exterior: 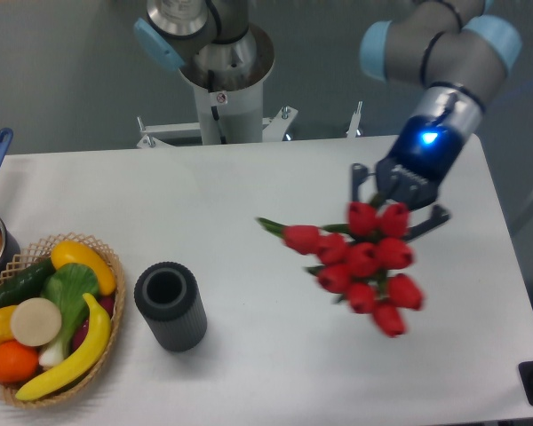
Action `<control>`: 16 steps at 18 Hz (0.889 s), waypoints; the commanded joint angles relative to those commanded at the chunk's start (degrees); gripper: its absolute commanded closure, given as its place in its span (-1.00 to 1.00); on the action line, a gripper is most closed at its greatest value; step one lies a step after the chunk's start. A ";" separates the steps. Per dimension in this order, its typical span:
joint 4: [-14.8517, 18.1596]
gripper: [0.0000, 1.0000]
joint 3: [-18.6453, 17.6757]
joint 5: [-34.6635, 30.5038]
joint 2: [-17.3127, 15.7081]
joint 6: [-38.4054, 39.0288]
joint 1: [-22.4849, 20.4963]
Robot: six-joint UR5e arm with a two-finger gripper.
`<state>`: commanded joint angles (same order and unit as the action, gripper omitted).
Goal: Insert the flowers into the vase
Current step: 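Carry the tulip bunch across the table toward the black vase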
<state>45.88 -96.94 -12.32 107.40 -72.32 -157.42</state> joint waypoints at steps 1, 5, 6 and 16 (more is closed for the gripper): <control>0.00 0.41 -0.88 1.75 0.00 -0.89 1.05; -0.09 0.41 -2.29 5.02 -0.27 -3.87 4.92; -0.09 0.41 -2.29 5.11 -0.18 -4.67 5.72; -0.26 0.41 -1.67 12.05 -0.79 -5.82 10.99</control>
<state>45.62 -98.61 -0.26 106.61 -78.13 -146.43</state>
